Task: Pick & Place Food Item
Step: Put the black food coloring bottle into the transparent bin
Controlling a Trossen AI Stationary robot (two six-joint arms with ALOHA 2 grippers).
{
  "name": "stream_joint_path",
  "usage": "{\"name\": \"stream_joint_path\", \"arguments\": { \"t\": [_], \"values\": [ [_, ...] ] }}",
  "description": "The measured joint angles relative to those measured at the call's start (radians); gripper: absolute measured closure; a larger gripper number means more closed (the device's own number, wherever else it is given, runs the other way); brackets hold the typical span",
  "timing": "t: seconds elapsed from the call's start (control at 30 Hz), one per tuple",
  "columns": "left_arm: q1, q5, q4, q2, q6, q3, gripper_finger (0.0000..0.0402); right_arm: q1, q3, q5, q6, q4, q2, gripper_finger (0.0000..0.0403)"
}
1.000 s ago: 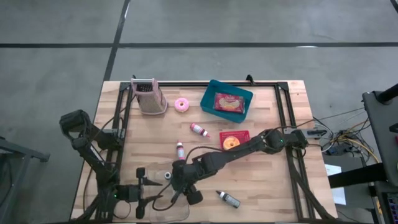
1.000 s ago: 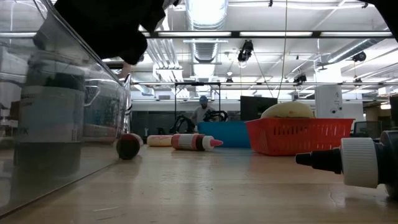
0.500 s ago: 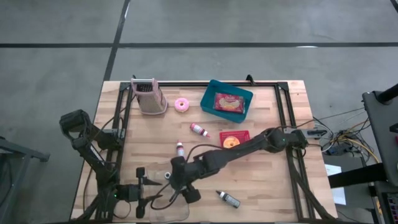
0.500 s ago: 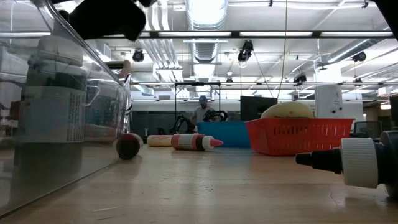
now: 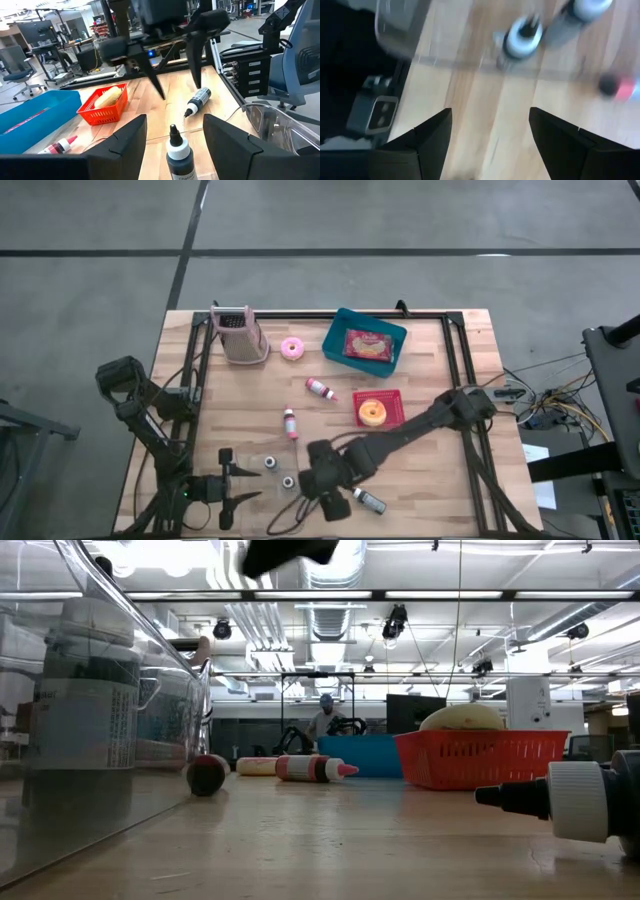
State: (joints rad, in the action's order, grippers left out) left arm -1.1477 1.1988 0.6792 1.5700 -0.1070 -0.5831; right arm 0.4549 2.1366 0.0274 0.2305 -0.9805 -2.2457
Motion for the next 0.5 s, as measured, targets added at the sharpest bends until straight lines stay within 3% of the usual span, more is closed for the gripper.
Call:
{"name": "stream_joint_path", "arguments": {
  "t": [0.23, 0.5],
  "values": [
    [0.0, 0.0, -0.001, 0.0, 0.003, 0.0, 0.0204, 0.07, -0.035, 0.016, 0.223, -0.157, 0.002, 0.0145],
    [0.0, 0.0, -0.008, 0.0, 0.003, 0.0, 0.0204, 0.142, -0.146, 0.023, 0.448, -0.178, 0.018, 0.0145]
  ]
}}
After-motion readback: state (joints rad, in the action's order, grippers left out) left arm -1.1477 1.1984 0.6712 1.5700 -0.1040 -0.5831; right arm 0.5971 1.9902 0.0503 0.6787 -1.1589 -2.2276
